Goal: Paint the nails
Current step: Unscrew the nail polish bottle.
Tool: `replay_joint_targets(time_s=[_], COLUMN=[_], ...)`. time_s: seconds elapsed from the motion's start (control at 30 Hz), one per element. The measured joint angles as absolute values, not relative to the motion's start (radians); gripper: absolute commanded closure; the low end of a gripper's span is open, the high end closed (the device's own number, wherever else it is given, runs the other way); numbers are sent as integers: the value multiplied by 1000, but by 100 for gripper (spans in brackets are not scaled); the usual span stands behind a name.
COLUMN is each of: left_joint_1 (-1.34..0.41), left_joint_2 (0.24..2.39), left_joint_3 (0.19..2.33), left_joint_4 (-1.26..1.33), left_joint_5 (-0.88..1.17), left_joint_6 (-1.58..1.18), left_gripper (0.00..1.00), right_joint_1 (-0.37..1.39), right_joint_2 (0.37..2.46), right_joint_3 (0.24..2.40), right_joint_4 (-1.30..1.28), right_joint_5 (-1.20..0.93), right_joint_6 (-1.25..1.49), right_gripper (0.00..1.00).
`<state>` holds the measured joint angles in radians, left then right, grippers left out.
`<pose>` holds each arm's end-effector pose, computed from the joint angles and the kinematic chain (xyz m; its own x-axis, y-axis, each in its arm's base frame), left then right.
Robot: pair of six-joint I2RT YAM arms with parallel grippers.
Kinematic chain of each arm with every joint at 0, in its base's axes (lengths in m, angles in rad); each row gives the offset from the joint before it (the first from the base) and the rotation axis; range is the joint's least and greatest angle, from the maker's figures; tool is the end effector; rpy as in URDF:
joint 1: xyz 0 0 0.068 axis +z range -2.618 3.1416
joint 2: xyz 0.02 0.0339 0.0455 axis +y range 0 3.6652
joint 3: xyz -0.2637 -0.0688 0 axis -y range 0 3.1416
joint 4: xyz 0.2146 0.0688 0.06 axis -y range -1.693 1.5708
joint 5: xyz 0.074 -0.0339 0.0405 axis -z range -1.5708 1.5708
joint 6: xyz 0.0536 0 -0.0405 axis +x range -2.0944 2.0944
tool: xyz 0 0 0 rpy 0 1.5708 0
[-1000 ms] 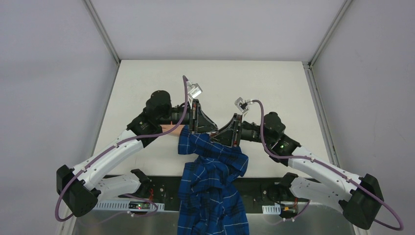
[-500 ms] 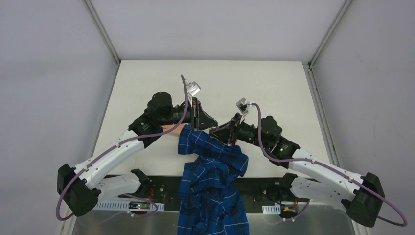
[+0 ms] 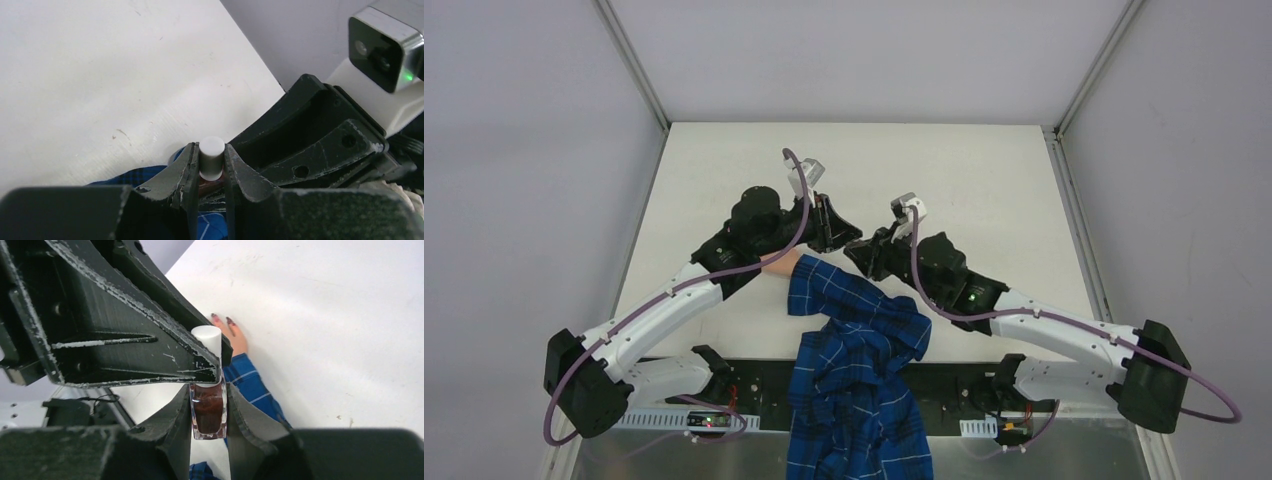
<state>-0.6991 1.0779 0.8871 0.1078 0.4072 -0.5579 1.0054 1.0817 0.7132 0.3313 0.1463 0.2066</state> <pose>0.1701 -0.1708 0.3538 -0.5266 -0.1924 -0.8281 0.7240 0.4090 -0.5554 0.1378 0.2026 0.3202 -0.1749 0.1032 -0.9792 -0.7371 0.6456 0.1997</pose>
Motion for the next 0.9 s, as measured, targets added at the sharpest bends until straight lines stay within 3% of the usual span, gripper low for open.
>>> replay_joint_targets(time_s=[0.43, 0.57, 0.9], left_joint_1=[-690, -690, -714], left_joint_2=[1098, 1095, 1011], left_joint_3=[888, 894, 896], left_joint_4=[70, 49, -95], left_joint_5=[290, 299, 354], left_joint_6=[-557, -559, -502], left_gripper=[98, 65, 19], right_joint_1=[1074, 1067, 941], right_joint_2=[1221, 1221, 1162], right_joint_3=[765, 765, 759], right_joint_4=[378, 367, 268], right_joint_5=[410, 472, 566], right_joint_6=[115, 118, 157], right_gripper=[100, 100, 100])
